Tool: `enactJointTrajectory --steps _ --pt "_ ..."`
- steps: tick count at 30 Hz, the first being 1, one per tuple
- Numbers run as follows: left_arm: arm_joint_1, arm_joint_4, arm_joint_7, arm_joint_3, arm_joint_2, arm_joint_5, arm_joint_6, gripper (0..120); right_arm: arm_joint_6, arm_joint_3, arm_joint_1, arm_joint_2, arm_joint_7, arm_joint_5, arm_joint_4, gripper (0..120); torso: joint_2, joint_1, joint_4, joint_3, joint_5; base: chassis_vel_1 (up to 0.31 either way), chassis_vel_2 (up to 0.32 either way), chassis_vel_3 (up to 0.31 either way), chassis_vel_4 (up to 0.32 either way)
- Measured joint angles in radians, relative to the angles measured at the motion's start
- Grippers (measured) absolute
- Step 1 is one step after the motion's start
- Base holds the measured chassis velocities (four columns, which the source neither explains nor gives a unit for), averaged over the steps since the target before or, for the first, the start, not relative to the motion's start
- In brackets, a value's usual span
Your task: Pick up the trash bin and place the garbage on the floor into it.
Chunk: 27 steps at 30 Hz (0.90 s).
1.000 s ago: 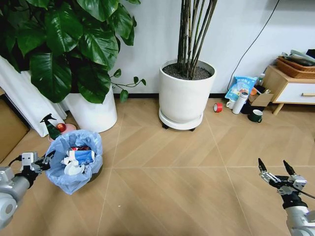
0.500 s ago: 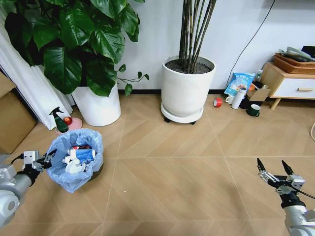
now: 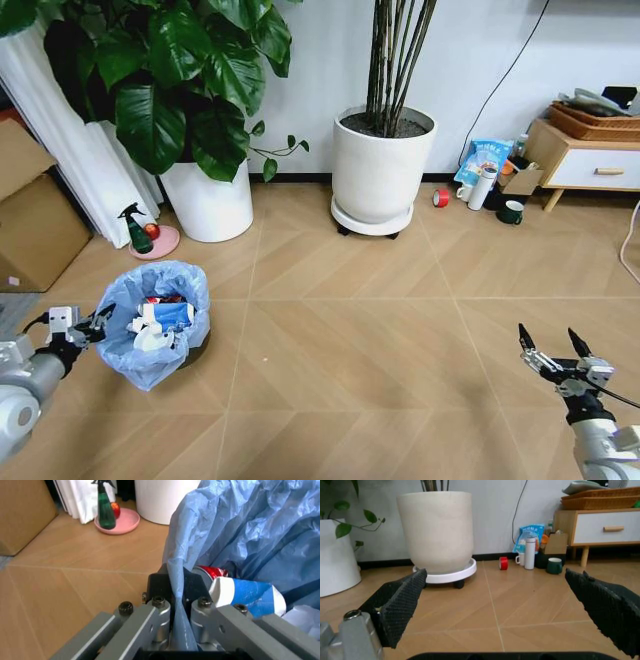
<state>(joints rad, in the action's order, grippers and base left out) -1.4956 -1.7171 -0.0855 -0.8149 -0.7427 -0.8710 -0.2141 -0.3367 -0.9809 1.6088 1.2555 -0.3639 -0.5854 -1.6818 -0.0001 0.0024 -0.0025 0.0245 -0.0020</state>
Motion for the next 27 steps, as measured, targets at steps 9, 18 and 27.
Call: enactJointTrajectory --steps 9,18,27 --pt "-0.009 -0.019 0.001 -0.009 0.005 -0.004 0.000 0 0.000 -0.005 0.008 -0.001 -0.007 -0.001 -0.009 100 0.000 0.000 -0.0001 0.000 0.0001 0.184 -0.103 -0.184 0.103" --pt "-0.036 -0.048 0.004 -0.030 0.000 -0.002 -0.002 0 -0.003 -0.006 0.019 -0.007 -0.014 -0.005 -0.018 100 0.000 0.000 0.0000 0.000 -0.0005 0.191 -0.106 -0.188 0.104" --pt "-0.041 -0.061 0.007 -0.035 -0.001 -0.001 -0.003 0 -0.008 -0.012 0.031 -0.013 -0.022 -0.014 -0.023 100 0.000 0.000 -0.0003 0.000 0.0004 0.195 -0.107 -0.194 0.094"
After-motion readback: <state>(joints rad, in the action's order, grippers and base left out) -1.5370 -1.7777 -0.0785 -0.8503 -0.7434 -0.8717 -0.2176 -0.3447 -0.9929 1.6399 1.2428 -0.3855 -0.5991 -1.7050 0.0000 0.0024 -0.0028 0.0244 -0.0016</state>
